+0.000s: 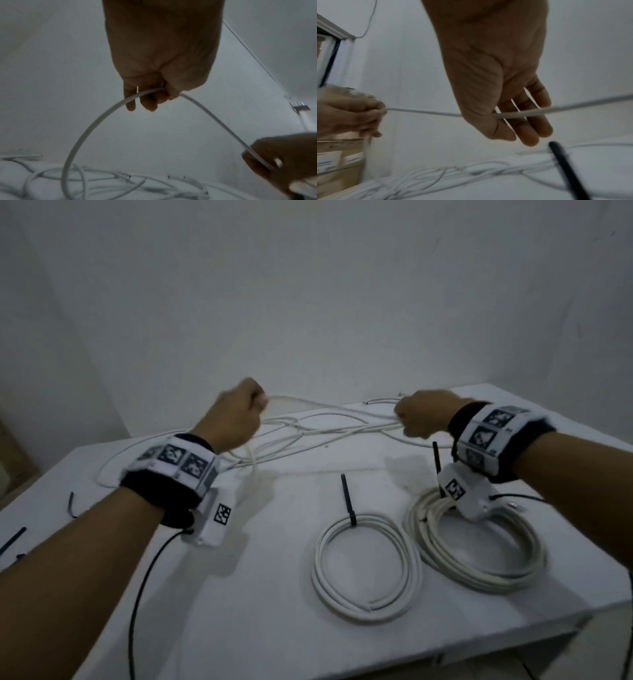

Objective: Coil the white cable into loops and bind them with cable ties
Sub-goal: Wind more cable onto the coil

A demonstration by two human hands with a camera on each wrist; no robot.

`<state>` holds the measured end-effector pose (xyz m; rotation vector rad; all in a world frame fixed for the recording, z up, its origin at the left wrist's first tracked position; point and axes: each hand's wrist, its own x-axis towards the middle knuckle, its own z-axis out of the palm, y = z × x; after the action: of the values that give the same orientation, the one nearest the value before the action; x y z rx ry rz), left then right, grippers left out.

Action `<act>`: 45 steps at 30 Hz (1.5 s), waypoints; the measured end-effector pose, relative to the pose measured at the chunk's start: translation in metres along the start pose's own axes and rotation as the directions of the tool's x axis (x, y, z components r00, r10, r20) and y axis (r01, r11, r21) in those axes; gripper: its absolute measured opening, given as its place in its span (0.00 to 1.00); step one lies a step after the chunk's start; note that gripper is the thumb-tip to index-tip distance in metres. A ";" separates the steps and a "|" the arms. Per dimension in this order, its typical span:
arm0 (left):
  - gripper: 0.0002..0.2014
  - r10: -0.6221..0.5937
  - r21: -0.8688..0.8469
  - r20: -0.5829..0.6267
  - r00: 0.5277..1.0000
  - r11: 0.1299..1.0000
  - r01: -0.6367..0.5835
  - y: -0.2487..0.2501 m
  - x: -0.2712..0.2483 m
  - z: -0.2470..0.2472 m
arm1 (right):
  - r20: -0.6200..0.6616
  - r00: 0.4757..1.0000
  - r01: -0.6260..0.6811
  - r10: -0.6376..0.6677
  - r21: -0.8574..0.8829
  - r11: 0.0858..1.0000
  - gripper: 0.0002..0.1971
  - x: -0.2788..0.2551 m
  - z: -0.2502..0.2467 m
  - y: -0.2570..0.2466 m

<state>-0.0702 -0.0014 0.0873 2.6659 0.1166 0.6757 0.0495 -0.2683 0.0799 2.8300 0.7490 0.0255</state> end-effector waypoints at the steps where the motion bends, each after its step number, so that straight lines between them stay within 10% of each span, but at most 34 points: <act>1: 0.07 -0.029 -0.051 -0.072 0.997 0.998 0.025 -0.001 0.009 -0.009 | -0.050 0.998 -0.049 0.048 -0.006 0.999 0.05 -0.002 -0.007 0.014; 7: 0.07 -0.221 -0.450 -0.242 0.945 0.888 0.092 0.005 0.033 -0.035 | -0.183 0.864 -0.388 0.468 0.350 0.853 0.16 -0.019 -0.030 0.103; 12: 0.08 -0.141 -0.531 -0.194 0.971 0.847 0.017 0.040 0.023 -0.021 | -0.091 0.754 -0.127 0.650 0.951 0.280 0.19 -0.025 -0.055 0.109; 19: 0.13 -0.165 -0.715 -0.070 0.984 0.696 0.066 0.090 -0.004 0.014 | 0.046 0.868 0.160 0.494 0.916 -0.368 0.14 -0.040 -0.067 0.050; 27: 0.14 -0.391 -0.953 -0.061 0.919 0.296 0.062 0.127 -0.026 0.022 | 0.201 0.965 -0.057 0.168 0.787 -0.614 0.10 -0.072 -0.004 -0.067; 30: 0.15 -0.352 -0.923 -0.078 0.933 0.379 0.065 0.120 -0.029 0.005 | 0.166 0.985 -0.123 0.045 0.863 -0.491 0.09 -0.097 0.002 -0.073; 32: 0.16 -0.250 -0.870 -0.077 0.965 0.490 0.057 0.114 -0.035 -0.009 | -0.009 0.953 0.096 0.304 0.957 -0.273 0.22 -0.105 -0.002 -0.054; 34: 0.16 -0.124 -0.795 -0.045 0.991 0.606 0.039 0.112 -0.042 -0.018 | -0.403 0.701 0.350 0.588 0.913 0.209 0.34 -0.111 -0.016 -0.033; 35: 0.16 -0.070 -0.757 -0.025 0.997 0.653 0.027 0.113 -0.046 -0.020 | -0.652 0.559 0.408 0.513 0.754 0.515 0.34 -0.112 -0.026 -0.027; 37: 0.13 -0.002 -0.711 0.011 1.000 0.703 0.009 0.115 -0.051 -0.021 | -0.880 0.470 0.467 0.075 0.320 0.825 0.32 -0.116 -0.041 -0.027; 40: 0.12 0.045 -0.694 0.048 0.998 0.720 0.000 0.119 -0.057 -0.024 | -0.722 0.654 0.444 -0.224 0.127 0.887 0.38 -0.116 -0.055 -0.040; 43: 0.15 0.085 -0.670 0.063 0.994 0.742 -0.021 0.121 -0.063 -0.025 | -0.497 0.842 0.438 -0.210 0.402 0.804 0.21 -0.117 -0.070 -0.045; 45: 0.15 0.097 -0.621 0.070 0.993 0.783 -0.033 0.120 -0.068 -0.026 | -0.443 0.875 0.451 -0.197 0.594 0.666 0.12 -0.116 -0.076 -0.045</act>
<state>-0.1439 -0.1143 0.1251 2.0573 -0.1987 0.4887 -0.0792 -0.2718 0.1493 3.3510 1.6629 0.2436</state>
